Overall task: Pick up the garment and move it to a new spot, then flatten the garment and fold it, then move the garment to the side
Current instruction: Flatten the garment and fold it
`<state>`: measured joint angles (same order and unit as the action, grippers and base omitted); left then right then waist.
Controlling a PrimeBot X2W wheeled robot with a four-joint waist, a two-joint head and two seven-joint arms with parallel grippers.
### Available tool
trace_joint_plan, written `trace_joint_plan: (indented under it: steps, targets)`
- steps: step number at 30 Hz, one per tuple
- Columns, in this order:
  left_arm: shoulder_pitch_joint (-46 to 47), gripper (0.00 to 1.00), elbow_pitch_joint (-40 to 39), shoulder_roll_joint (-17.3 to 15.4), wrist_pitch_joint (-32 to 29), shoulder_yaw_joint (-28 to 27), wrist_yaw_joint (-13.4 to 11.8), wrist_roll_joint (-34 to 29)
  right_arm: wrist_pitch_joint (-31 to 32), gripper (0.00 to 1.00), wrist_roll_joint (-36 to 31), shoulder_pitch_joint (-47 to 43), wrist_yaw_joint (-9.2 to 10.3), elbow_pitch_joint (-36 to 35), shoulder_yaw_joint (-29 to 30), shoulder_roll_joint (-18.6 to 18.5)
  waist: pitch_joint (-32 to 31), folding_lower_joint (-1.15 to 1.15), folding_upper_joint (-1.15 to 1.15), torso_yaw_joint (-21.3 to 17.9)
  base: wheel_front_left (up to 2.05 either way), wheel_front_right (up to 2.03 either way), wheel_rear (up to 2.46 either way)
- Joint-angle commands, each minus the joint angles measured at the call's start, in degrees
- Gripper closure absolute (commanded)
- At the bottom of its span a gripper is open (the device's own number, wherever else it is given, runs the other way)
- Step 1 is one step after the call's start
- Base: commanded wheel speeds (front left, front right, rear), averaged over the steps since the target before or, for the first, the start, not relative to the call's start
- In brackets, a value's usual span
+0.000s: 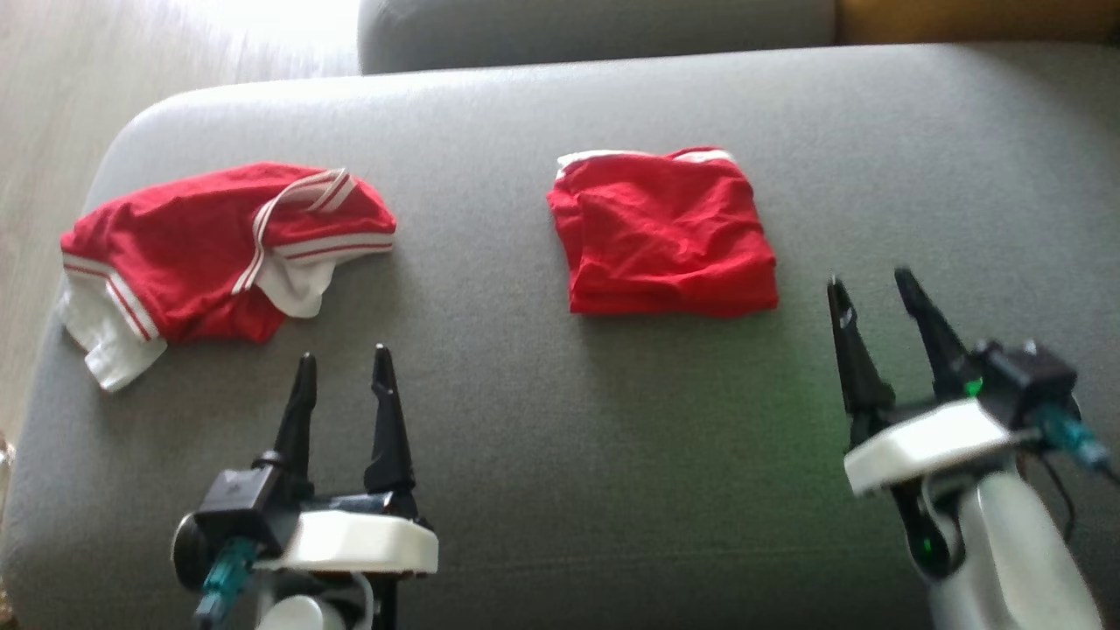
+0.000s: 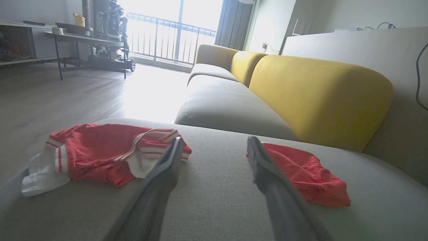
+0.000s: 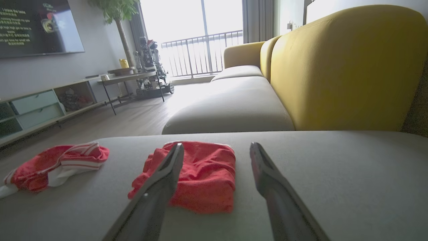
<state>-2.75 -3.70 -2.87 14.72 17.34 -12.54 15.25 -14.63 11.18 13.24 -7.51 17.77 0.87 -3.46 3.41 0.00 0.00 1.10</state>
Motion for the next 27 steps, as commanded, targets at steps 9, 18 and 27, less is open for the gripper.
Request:
trace_joint_plan:
  steps: [9, 18, 27]
  targets:
    - [-2.6, 0.00, -1.6, 0.0, 0.3, -4.5, 1.0, -2.3, -0.4, 0.00, -1.3, -8.5, 0.02, -6.1, 1.0, 0.6, -3.3, 0.00, 0.00, -1.4, 0.00, 0.00, 0.00]
    - [-5.0, 0.00, 0.3, 0.0, 0.3, -4.1, 2.7, -3.3, -0.4, 0.00, -2.9, -9.9, 0.02, -5.9, -2.0, 0.6, -4.7, 0.00, 0.00, -0.5, 0.00, 0.00, 0.00]
    - [-5.4, 0.00, 1.1, 0.0, 0.3, -3.9, 2.6, -3.6, -0.4, 0.00, -2.5, -9.7, 0.02, -5.4, -2.2, 0.6, -5.2, 0.00, 0.00, -0.1, 0.00, 0.00, 0.00]
